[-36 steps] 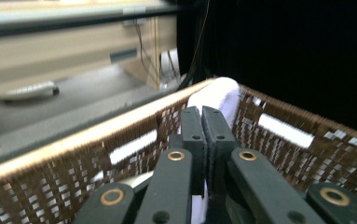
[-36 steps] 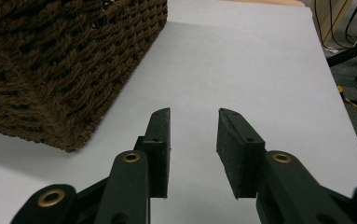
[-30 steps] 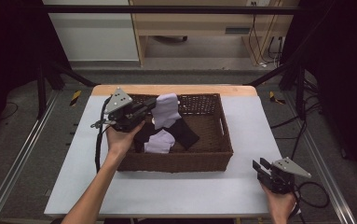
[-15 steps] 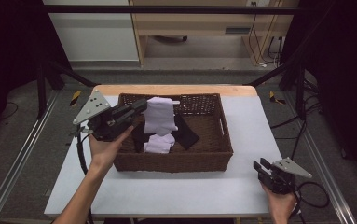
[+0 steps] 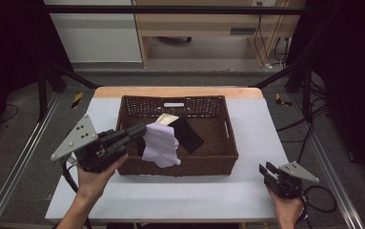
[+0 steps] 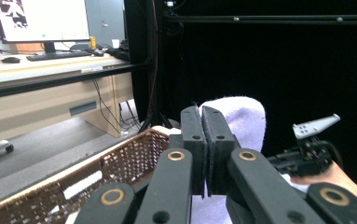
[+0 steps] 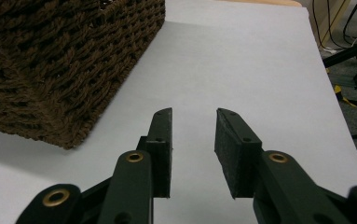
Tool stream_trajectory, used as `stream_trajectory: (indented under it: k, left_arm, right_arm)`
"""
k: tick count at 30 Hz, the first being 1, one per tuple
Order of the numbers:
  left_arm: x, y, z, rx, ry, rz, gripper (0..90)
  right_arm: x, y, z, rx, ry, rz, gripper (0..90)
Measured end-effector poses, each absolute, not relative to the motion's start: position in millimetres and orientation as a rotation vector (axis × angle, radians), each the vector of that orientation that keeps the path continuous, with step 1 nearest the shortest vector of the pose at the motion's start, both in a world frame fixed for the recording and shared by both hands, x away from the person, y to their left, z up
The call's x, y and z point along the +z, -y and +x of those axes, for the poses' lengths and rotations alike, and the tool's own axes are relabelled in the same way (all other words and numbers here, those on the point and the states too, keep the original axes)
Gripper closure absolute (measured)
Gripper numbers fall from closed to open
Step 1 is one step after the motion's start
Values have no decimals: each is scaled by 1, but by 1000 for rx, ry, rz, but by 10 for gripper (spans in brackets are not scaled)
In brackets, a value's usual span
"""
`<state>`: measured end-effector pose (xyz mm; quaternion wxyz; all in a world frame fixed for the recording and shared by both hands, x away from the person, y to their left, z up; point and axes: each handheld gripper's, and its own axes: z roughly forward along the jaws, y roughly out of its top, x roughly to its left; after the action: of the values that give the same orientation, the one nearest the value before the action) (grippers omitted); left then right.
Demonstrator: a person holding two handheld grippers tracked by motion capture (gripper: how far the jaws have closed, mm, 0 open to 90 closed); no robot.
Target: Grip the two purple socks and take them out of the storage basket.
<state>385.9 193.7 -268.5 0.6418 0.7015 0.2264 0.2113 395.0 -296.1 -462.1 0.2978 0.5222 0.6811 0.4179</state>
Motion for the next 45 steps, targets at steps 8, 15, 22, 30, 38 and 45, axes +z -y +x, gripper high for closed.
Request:
stream_trajectory:
  k: [8,15,22,30,38,45]
  left_arm:
    - [-298,-194,376,448,-544,1649,878]
    - [-338,-191,373,384,-582,1720,877]
    - [-369,-185,374,339,-618,1795,877]
    - [-412,-181,380,329,-696,1905,875]
    - [-441,-177,387,263,-743,1988,874]
    - [-451,-176,388,224,-755,2038,853]
  right_arm:
    - [-463,295,395,1110,-1811,1392,672]
    - [-464,294,395,1104,-1821,1387,670]
    - [-464,293,395,1103,-1823,1397,669]
    - [-469,292,396,1099,-1828,1415,670]
    - [-471,293,397,1103,-1831,1425,681]
    - [-472,293,397,1089,-1817,1428,608]
